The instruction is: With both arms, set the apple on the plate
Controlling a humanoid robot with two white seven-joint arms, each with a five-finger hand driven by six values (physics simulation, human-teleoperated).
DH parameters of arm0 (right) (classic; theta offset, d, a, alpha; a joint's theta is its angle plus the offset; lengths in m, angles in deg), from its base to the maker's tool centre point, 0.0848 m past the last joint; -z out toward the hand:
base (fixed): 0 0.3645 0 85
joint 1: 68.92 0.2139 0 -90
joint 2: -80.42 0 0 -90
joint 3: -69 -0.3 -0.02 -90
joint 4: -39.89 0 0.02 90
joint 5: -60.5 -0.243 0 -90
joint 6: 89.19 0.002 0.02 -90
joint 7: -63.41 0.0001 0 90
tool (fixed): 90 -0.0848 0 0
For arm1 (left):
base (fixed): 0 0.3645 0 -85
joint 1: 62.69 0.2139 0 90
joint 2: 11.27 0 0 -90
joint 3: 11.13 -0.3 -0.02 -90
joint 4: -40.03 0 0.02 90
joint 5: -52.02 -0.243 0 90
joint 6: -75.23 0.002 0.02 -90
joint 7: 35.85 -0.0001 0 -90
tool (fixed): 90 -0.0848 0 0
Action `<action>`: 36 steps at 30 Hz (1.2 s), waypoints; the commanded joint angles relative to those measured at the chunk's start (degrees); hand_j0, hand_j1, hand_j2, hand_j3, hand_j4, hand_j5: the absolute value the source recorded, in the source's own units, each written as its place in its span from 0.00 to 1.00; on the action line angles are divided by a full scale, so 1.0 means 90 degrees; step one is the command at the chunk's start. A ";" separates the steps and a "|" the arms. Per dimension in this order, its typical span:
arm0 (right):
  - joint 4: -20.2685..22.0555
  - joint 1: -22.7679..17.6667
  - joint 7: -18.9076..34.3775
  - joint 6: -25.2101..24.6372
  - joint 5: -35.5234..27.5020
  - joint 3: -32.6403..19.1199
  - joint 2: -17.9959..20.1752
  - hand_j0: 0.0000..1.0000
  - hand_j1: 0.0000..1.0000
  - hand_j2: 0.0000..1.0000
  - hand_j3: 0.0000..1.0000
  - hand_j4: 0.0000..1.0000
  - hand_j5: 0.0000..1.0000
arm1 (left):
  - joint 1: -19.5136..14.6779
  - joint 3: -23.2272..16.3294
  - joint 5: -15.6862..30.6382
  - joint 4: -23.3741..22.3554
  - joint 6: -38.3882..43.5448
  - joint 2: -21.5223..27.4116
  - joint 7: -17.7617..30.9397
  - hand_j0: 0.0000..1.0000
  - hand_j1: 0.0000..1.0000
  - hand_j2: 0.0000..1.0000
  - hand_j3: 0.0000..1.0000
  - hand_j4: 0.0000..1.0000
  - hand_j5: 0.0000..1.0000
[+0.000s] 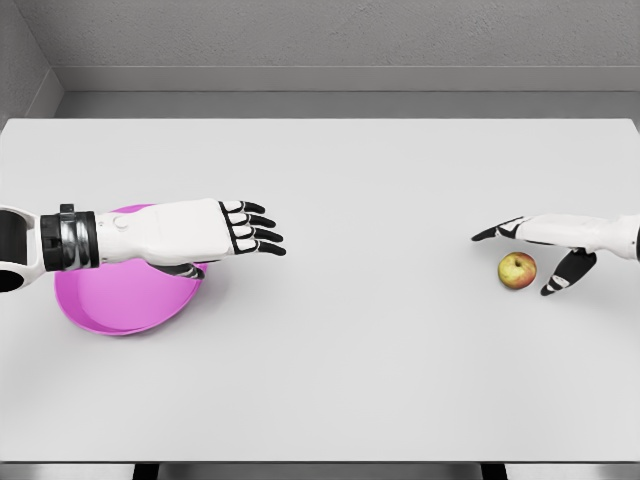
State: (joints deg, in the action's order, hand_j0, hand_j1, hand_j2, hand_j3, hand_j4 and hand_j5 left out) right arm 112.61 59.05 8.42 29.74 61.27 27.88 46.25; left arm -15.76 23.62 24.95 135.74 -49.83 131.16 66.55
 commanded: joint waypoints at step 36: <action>-0.0170 0.0137 -0.0002 0.0126 -0.0075 0.0135 -0.0188 0.74 0.74 0.74 0.74 0.74 0.74 | 0.0000 0.0006 0.0029 -0.0019 0.0007 -0.0055 0.0019 1.00 1.00 1.00 1.00 1.00 1.00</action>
State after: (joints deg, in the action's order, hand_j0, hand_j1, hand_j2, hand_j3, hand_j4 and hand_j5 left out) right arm 111.06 60.28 8.43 30.88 60.99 29.14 44.51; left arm -15.76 23.63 24.87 135.64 -49.83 130.71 66.72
